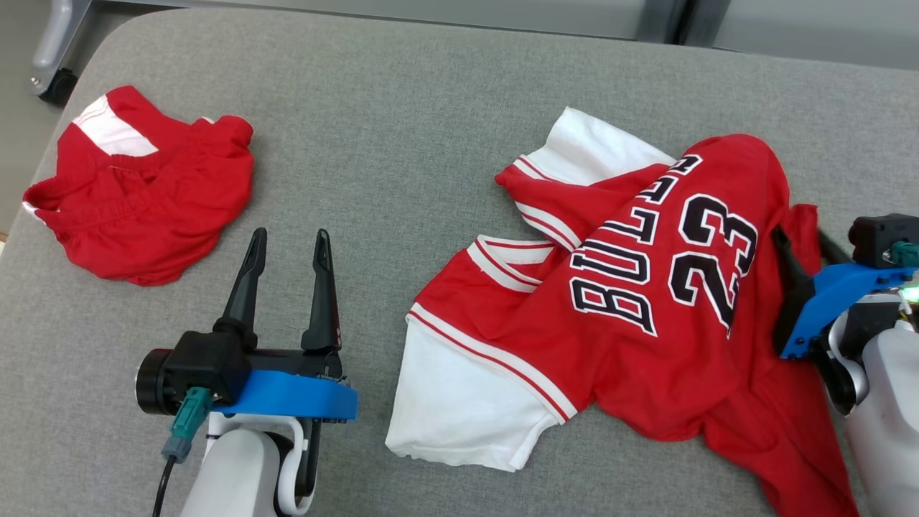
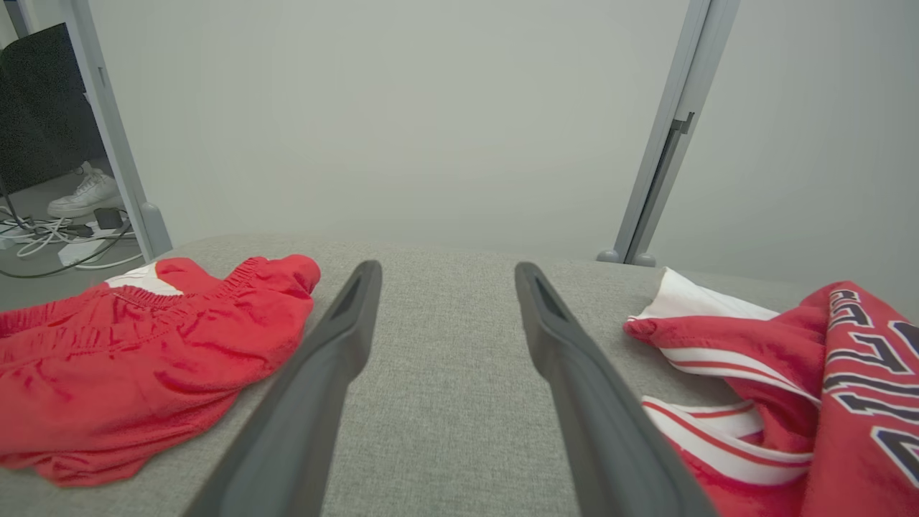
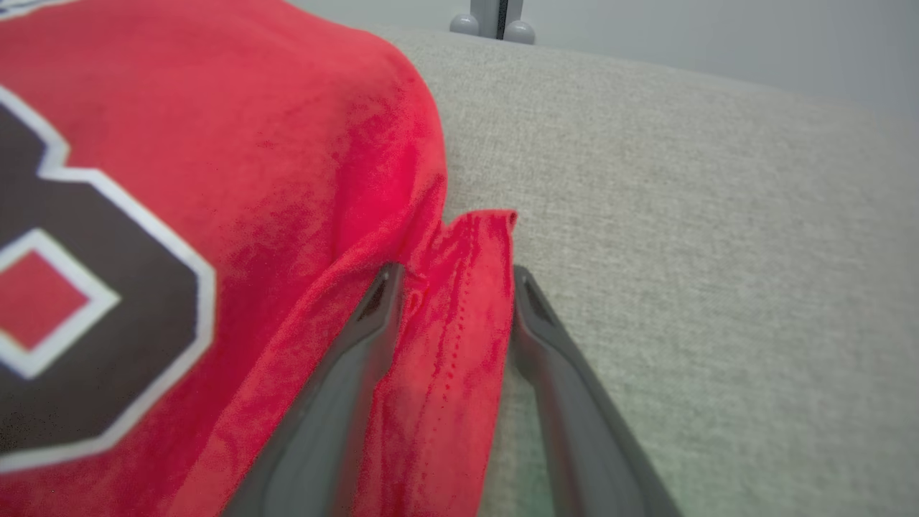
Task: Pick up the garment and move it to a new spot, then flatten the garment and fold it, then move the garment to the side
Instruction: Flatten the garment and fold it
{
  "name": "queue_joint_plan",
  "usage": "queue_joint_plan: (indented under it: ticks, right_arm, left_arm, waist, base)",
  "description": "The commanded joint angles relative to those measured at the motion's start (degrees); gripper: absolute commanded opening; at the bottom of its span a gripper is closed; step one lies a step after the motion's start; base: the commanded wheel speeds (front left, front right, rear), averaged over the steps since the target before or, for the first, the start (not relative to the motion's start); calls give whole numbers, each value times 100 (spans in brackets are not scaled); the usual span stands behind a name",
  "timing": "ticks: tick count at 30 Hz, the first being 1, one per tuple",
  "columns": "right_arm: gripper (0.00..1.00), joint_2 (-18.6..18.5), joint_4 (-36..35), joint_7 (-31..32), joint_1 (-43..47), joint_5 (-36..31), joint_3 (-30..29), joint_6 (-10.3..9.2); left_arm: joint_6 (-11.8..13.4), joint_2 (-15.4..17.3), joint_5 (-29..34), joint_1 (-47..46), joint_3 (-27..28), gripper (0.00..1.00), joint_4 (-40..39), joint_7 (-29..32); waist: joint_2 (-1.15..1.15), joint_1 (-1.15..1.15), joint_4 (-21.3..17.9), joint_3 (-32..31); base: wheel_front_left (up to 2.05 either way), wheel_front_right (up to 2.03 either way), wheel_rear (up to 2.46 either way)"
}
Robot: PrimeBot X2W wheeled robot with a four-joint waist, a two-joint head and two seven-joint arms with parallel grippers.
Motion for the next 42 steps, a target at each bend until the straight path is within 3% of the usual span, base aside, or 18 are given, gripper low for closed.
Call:
queue_joint_plan:
  ticks: [1, 8, 14, 22, 30, 42]
  right_arm:
    - [0, 26, 55, -26, -43, 12, 30, 4]
    - [0, -20, 44, -637, 48, 254, 186, 3]
    - [0, -43, -552, -846, 162, 783, 267, 3]
    - [0, -256, -2009, -312, 330, 1237, 183, 3]
    - [0, -155, -3266, 102, 629, 1217, -359, 3]
    - [0, -139, -3666, 456, 532, 682, -577, 3]
  left_arm:
    - [27, -5, -6, -99, -22, 100, 2, -16]
    - [41, -5, 46, 111, 44, 100, 82, -16]
    - [-54, -4, 123, 319, 192, 100, 119, -16]
    - [-107, -4, 157, 478, 267, 100, 149, -16]
    - [-115, -4, 137, 579, 260, 100, 125, -16]
    - [-109, -4, 94, 458, 251, 100, 112, -16]
  waist:
    - [0, -1, -5, -9]
    - [0, -1, -144, -315]
    - [0, -1, -402, -681]
    - [0, -1, -586, -991]
    - [0, -1, -572, -1105]
    - [0, -1, -463, -1009]
  base:
    - [0, 0, 0]
    - [0, 0, 0]
    - [0, 0, 0]
    - [0, 0, 0]
    - [0, 0, 0]
    - [0, 0, 0]
